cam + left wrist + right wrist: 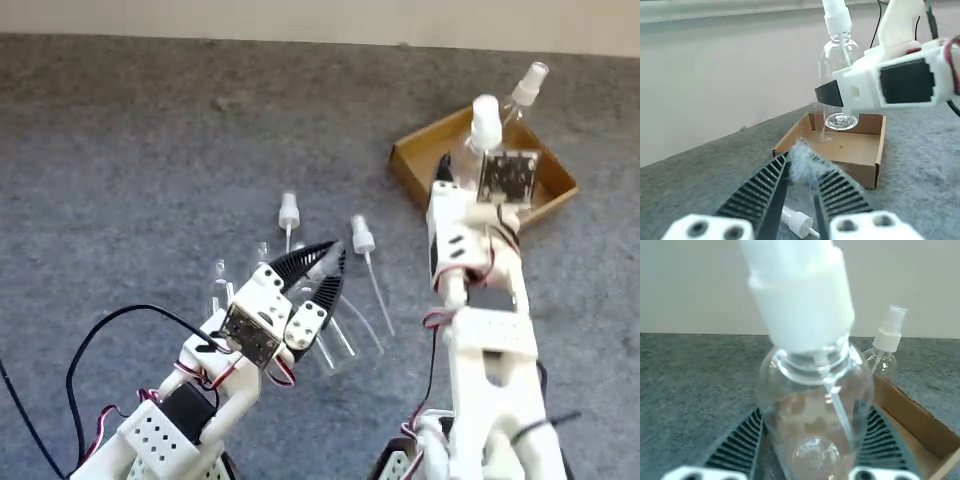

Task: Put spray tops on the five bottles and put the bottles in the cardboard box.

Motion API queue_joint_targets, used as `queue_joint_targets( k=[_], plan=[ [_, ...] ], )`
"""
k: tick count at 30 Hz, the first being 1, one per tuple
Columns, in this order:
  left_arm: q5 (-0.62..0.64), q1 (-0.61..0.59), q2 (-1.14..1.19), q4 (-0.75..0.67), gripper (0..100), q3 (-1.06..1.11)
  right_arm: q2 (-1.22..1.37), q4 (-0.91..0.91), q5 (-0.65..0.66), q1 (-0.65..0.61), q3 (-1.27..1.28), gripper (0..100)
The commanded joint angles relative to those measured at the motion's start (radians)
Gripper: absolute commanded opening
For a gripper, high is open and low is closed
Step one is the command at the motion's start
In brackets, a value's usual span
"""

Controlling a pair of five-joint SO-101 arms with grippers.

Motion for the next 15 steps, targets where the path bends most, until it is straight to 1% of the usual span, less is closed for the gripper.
queue_joint_targets(
  k=[1,13,15],
  plan=[
    [-0.005,-0.008,0.002,0.006,1,0.024,0.150,-0.041,0.005,0.008,-0.185,14.2],
    [-0.006,-0.008,0.008,0.006,1,0.024,0.578,-0.044,0.005,0.005,-0.519,14.2],
    [-0.005,-0.008,0.008,0.006,1,0.024,0.641,-0.076,0.005,0.005,-0.558,14.2]
  ],
)
